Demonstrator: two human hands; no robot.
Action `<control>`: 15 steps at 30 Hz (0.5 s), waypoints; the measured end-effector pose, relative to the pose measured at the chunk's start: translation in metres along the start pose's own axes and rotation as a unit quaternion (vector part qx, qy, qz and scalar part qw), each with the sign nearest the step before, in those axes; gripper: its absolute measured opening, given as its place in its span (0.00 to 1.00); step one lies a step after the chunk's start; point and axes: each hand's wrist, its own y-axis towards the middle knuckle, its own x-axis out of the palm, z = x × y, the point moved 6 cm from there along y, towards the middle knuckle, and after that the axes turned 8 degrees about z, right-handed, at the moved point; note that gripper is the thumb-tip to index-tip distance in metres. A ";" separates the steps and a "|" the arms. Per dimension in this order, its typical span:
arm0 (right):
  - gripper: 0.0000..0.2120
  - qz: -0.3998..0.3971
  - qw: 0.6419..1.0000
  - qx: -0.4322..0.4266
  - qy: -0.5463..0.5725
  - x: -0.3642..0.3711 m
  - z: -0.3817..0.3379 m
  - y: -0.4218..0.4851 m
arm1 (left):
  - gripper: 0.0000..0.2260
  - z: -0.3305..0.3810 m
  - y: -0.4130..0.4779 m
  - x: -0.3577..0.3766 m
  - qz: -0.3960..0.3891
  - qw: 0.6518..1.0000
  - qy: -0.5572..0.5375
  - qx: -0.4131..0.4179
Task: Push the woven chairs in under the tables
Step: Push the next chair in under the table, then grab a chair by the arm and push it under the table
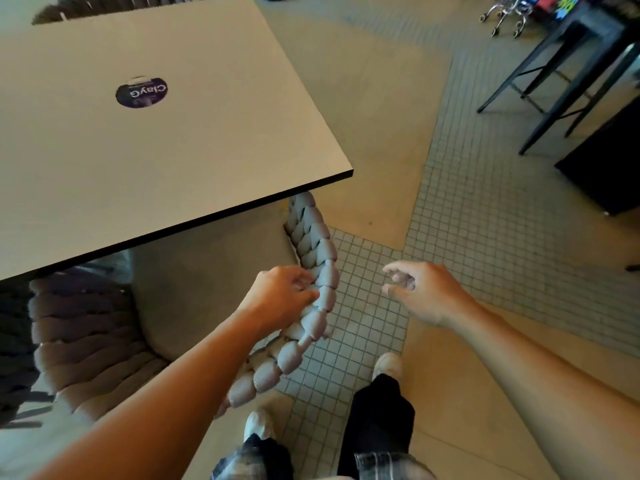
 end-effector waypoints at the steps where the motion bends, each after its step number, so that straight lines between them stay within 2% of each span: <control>1: 0.19 0.004 1.000 -0.003 0.002 -0.010 0.011 0.010 | 0.11 0.014 0.008 0.005 0.002 1.000 0.000 0.002; 9: 0.21 -0.021 0.999 -0.040 -0.023 -0.101 0.085 0.100 | 0.14 0.115 0.090 0.055 0.047 0.998 -0.023 -0.021; 15: 0.21 -0.026 0.997 -0.060 -0.038 -0.157 0.100 0.162 | 0.14 0.171 0.145 0.068 0.051 0.998 -0.037 -0.027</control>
